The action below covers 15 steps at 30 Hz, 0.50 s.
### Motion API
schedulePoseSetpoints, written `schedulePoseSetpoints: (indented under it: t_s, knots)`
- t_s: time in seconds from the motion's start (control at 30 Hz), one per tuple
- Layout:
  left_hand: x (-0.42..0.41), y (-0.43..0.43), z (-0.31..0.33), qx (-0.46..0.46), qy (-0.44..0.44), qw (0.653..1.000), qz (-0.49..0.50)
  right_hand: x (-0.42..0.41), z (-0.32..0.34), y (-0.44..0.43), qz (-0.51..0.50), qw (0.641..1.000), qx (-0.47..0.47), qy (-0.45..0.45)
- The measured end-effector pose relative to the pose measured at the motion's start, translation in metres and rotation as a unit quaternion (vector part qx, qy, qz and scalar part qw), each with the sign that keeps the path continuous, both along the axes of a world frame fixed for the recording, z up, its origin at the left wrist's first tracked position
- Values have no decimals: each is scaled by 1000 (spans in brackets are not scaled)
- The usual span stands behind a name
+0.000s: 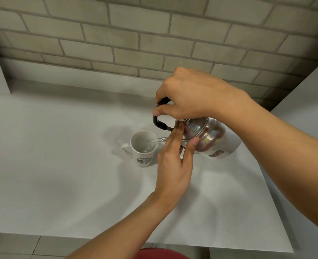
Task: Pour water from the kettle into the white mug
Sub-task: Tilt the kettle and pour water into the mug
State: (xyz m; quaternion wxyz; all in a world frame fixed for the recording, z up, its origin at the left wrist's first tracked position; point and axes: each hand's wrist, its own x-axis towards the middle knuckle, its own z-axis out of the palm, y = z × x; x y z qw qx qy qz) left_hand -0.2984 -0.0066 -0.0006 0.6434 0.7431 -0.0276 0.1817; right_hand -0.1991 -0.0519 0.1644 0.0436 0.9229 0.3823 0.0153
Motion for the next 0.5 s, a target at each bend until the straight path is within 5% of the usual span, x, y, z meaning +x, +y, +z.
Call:
schedulePoseSetpoints:
  t_s: [0.5]
  knots:
    - [-5,2,-4,-9,-4,1000,5,-5,-3,8,-7,1000,-24,-17]
